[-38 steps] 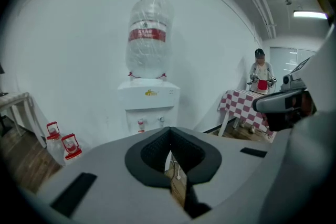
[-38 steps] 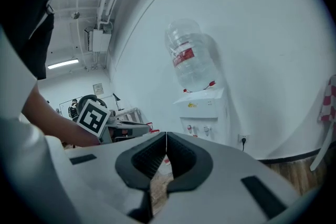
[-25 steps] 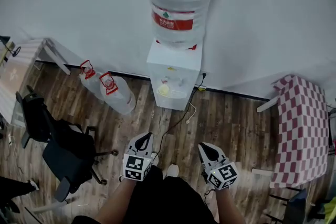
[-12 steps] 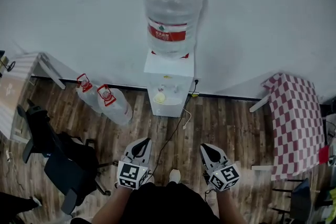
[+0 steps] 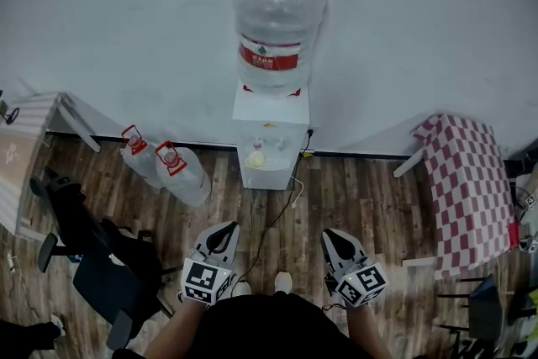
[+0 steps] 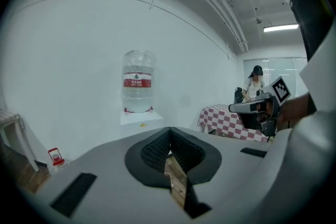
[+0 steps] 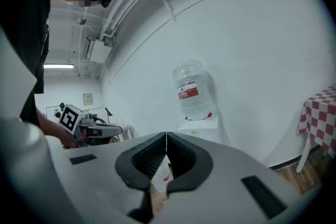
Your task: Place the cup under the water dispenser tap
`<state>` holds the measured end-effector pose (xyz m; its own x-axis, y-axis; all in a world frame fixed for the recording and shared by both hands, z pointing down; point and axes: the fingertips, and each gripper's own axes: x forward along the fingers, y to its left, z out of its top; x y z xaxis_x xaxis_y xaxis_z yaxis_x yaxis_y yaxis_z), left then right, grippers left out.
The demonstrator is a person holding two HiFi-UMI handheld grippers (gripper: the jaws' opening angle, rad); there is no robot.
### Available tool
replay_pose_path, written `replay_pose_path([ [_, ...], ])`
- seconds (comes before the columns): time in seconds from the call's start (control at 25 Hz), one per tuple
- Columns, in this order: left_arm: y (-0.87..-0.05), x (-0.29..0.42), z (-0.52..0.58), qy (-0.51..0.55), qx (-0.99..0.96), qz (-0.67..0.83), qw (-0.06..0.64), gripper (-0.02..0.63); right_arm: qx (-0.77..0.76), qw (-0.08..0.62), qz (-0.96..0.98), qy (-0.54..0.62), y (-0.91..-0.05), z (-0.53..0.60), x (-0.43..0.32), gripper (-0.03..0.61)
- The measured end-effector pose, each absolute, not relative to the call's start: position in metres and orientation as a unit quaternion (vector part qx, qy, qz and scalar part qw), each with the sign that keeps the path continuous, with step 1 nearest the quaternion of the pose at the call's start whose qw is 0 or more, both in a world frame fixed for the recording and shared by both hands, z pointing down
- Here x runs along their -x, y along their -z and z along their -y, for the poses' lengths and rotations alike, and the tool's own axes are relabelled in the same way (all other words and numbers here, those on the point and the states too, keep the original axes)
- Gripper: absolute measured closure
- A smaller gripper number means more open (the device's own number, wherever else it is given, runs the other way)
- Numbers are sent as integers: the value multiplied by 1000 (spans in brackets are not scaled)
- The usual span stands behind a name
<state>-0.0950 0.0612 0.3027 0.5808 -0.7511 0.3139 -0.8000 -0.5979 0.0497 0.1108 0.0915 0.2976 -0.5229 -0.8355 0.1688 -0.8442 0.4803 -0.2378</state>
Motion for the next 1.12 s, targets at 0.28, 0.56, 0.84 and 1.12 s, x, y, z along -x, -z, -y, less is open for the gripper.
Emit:
replay_pose_path([
  [0.28, -295, 101, -57, -109, -882, 449, 92, 600, -481, 19, 865, -140, -290, -94, -103, 557],
  [0.56, -304, 99, -61, -118, -883, 445, 97, 600, -480, 24, 866, -141, -293, -94, -101, 557],
  [0.84, -309, 101, -56, -119, -878, 451, 106, 600, -491, 27, 858, -149, -303, -99, -105, 557],
  [1.12, -311, 99, -51, -121, -886, 433, 108, 600, -500, 27, 852, -150, -306, -92, -110, 557],
])
